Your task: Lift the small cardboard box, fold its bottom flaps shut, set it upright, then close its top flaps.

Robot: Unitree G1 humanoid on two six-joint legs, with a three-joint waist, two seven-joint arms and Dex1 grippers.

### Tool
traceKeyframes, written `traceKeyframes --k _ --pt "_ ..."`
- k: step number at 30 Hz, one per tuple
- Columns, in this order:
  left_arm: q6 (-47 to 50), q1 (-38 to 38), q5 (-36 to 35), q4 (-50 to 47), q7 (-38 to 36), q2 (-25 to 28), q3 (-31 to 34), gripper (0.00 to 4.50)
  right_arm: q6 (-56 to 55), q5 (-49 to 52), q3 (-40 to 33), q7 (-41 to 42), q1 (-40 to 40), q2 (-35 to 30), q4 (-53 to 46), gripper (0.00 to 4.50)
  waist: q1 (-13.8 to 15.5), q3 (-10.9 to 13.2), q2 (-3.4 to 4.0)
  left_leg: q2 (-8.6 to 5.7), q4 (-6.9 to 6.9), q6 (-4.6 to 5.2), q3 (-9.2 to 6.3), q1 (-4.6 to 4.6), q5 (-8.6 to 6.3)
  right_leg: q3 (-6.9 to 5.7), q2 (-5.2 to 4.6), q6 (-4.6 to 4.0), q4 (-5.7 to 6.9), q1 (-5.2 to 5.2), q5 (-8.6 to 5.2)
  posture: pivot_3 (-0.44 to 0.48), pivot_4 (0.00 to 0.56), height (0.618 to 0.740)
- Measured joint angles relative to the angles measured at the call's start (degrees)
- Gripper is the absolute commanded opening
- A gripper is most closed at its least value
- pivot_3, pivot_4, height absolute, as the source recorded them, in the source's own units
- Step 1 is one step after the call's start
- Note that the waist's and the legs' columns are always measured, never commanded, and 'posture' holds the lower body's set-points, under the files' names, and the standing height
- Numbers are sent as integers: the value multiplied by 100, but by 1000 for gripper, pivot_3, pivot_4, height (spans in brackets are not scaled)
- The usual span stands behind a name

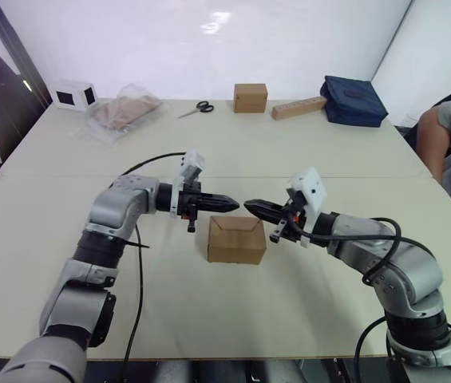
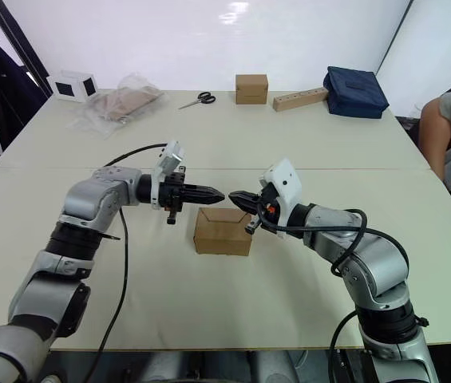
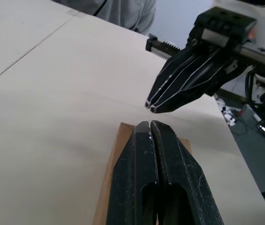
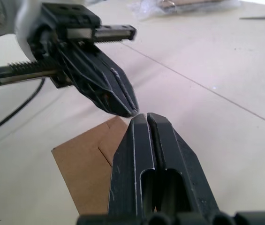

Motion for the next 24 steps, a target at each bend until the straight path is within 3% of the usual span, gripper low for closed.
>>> traceKeyframes --k 4,13,19,24 --pt "-145 362 211 47 44 71 -321 19 -178 -232 350 20 378 -13 290 0 13 1 0 -3 4 0 2 -3 0 1 -3 -3 -1 0 -2 0 150 740" --pt "-491 395 401 33 153 48 -536 19 -402 -447 558 -2 446 17 379 0 2 -3 0 0 5 0 3 40 0 5 -2 -22 -1 40 -12 0 150 740" --pt "242 353 -157 -299 286 91 -131 19 227 296 -190 -233 89 73 -414 0 -1 0 2 2 6 -1 -1 9 1 4 -1 -1 3 10 0 0 150 740" --pt "542 334 -372 -828 497 426 172 19 718 967 -770 -313 189 -268 -1012 0 14 0 2 0 2 -1 -3 1 0 -1 -6 0 0 4 0 0 150 740"
